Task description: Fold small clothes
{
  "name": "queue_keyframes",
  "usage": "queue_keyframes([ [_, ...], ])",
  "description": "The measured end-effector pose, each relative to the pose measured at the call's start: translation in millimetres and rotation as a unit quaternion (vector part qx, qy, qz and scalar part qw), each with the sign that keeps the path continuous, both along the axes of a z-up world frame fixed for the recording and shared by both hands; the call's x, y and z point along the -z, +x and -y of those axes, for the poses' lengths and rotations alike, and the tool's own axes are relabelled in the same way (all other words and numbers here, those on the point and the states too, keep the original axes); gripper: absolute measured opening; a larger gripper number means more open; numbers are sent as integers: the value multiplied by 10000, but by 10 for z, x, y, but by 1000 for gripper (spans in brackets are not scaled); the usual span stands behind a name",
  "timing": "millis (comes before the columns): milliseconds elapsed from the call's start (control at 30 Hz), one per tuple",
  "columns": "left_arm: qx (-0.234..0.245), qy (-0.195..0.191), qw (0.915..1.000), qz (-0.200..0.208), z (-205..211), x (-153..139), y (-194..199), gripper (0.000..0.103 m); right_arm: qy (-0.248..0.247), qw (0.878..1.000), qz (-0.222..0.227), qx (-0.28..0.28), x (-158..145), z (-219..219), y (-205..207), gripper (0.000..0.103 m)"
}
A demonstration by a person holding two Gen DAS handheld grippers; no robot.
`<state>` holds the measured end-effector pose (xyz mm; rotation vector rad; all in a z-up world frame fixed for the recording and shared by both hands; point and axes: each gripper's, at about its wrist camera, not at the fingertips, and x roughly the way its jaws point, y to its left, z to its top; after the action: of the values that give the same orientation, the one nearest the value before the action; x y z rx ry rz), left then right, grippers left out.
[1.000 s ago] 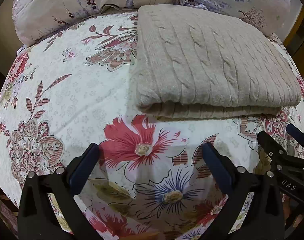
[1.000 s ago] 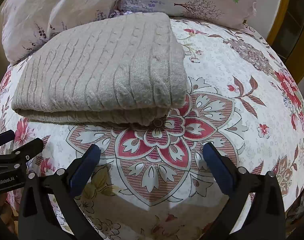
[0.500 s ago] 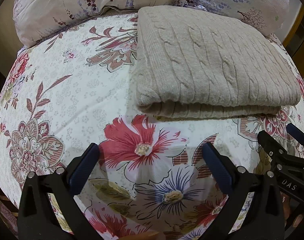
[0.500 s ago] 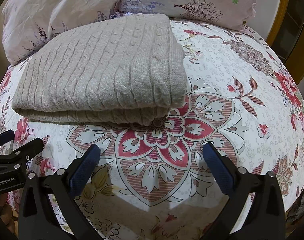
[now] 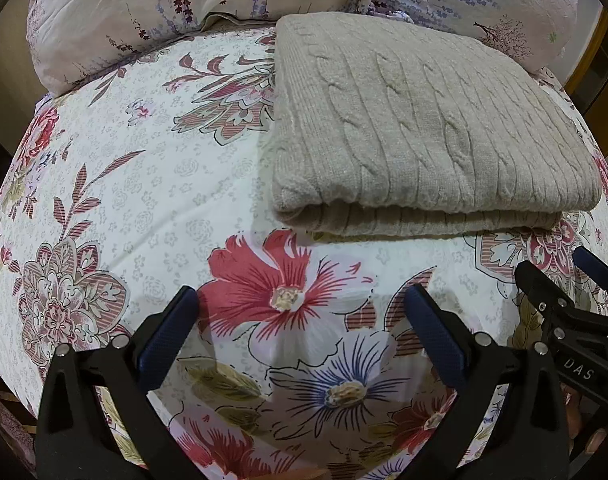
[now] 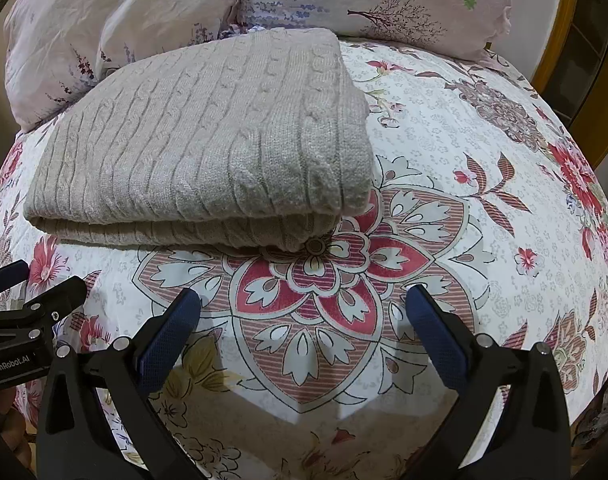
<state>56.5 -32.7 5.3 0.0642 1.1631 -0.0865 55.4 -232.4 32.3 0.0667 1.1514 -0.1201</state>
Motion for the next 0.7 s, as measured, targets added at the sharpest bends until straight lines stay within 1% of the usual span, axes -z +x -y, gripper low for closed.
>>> queue_keyframes([
  [700,-14,-3,10000,12,2,-10,-4,101,-1,10000,7,1,1,2,-1,102],
])
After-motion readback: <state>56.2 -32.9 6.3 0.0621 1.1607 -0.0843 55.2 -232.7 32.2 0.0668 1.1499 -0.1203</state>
